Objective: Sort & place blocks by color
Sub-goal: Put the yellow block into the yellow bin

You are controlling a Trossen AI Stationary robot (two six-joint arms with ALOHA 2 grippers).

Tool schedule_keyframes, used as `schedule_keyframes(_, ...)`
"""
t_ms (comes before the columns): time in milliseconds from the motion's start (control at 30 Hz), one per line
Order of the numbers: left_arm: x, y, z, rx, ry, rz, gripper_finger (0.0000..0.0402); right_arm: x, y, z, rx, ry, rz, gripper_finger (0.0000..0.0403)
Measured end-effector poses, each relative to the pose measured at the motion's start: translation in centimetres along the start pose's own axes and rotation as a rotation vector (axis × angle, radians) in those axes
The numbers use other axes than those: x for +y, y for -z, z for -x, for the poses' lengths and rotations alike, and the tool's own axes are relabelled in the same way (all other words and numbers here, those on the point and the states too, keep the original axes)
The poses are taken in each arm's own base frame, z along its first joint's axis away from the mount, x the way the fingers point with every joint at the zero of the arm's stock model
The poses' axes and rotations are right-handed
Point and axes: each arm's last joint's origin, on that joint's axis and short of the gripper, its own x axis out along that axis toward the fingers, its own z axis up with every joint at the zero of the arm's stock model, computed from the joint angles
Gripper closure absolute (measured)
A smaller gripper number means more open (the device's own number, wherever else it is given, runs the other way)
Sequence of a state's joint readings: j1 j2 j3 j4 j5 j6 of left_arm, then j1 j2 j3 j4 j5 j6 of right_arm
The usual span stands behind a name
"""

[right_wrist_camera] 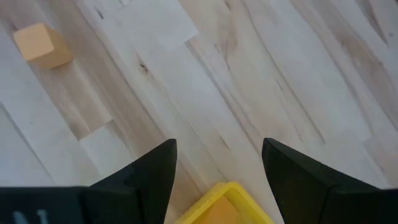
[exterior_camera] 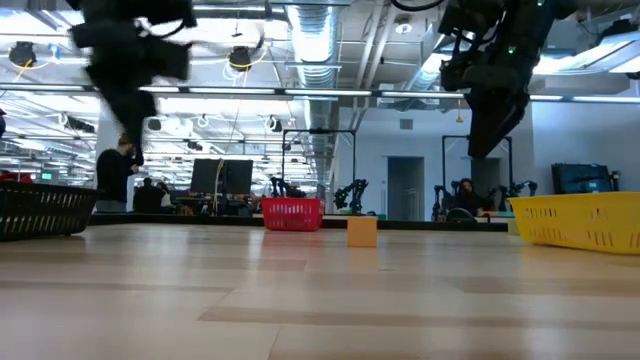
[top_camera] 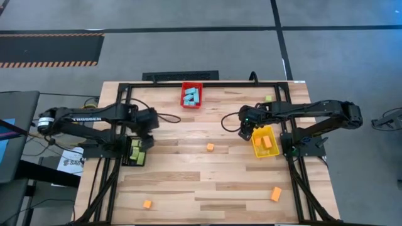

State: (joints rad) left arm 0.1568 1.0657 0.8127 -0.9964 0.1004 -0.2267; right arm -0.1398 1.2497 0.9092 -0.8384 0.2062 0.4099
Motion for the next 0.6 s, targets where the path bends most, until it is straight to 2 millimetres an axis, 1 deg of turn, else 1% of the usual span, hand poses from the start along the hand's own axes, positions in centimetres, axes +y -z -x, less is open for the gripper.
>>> schedule_keyframes(67,-0.8,-1.4,0.0,-0.146,0.042,-0.071,0.0173,0.0,0.0,0.0,0.005,0.001,0.000,0.0143)
schedule_keyframes(133,-2.0,-3.0,-0.2,-0.293,0.071,-0.194,0.0175,0.0,0.1,0.0,0.005,0.002,0.000,0.0143)
schedule_keyframes(267,-4.7,-6.1,-1.6,-0.539,0.007,-0.488,0.0175,0.0,0.1,0.0,0.009,0.003,-0.013,0.0143)
schedule_keyframes(367,-6.6,-8.3,-3.7,-0.687,-0.036,-0.606,0.0175,0.0,0.2,0.0,0.021,0.005,-0.027,0.0143)
schedule_keyframes(433,-7.7,-9.8,-5.5,-0.776,-0.006,-0.655,0.0174,0.1,0.3,0.0,0.028,-0.002,-0.023,0.0143)
schedule_keyframes(533,-8.5,-11.2,-8.7,-0.781,0.012,-0.701,0.0161,0.3,0.4,0.1,0.036,-0.017,-0.014,0.0143)
schedule_keyframes(600,-8.5,-12.0,-10.6,-0.745,-0.018,-0.703,0.0148,0.4,0.5,0.1,0.041,-0.019,-0.007,0.0143)
